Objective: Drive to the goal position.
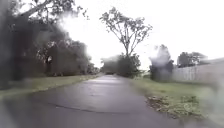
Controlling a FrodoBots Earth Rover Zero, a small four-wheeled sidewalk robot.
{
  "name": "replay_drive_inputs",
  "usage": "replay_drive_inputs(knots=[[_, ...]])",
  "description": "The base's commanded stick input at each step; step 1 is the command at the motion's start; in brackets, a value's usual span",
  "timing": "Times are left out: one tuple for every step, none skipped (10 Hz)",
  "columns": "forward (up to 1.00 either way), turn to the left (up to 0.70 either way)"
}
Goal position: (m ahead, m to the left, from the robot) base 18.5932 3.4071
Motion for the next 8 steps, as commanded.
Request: replay_drive_inputs(knots=[[0.85,0.0],[0.85,0.0],[0.85,0.0],[0.85,0.0],[0.85,0.06],[0.85,0.29],[0.85,0.0],[0.85,0.0]])
